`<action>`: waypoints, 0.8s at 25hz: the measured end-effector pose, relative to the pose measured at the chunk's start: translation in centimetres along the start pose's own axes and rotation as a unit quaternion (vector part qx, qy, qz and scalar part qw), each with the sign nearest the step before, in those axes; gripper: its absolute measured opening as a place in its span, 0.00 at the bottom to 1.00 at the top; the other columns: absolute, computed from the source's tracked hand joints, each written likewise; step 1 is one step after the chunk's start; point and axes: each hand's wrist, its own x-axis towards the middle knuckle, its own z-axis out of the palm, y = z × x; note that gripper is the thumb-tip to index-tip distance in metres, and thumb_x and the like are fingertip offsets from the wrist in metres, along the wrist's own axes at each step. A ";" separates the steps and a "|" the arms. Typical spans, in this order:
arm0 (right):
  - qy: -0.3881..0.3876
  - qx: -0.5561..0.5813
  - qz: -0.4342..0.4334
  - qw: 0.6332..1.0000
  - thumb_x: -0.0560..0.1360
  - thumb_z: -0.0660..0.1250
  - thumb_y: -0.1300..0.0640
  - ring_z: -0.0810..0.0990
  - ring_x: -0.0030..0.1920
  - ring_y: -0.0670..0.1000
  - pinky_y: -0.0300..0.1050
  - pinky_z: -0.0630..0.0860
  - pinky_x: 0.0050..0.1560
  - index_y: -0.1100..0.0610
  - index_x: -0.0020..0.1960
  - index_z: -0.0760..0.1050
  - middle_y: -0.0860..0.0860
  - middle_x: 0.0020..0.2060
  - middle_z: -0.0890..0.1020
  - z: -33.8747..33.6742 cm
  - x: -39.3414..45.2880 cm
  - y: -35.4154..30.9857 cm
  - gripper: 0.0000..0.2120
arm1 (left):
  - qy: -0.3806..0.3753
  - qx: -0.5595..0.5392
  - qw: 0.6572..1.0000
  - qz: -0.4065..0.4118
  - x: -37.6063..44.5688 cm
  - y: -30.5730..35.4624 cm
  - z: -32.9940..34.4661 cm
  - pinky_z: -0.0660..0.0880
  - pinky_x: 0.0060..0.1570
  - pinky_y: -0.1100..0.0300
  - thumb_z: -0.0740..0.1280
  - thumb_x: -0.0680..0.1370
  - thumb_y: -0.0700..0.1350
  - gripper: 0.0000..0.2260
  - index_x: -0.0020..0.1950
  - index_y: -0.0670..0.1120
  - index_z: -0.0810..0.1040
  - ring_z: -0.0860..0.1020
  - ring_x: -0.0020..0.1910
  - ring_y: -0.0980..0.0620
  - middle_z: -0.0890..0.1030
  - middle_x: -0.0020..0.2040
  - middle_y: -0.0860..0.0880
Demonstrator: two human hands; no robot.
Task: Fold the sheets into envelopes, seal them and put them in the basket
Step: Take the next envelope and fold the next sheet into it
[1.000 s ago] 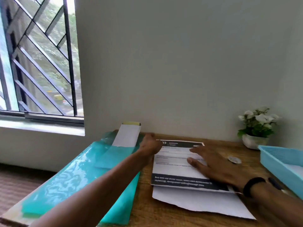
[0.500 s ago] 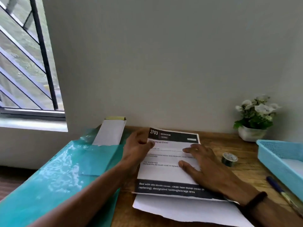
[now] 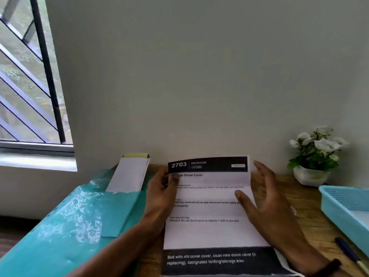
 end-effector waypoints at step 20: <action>-0.039 0.341 0.294 0.892 0.79 0.61 0.70 0.83 0.47 0.63 0.64 0.80 0.60 0.65 0.55 0.83 0.70 0.57 0.83 -1.7 1.0 0.2 0.13 | -0.157 -0.104 0.948 -0.257 0.1 2.0 -0.9 0.84 0.43 0.50 0.70 0.78 0.39 0.06 0.48 0.46 0.87 0.84 0.38 0.42 0.86 0.47 0.38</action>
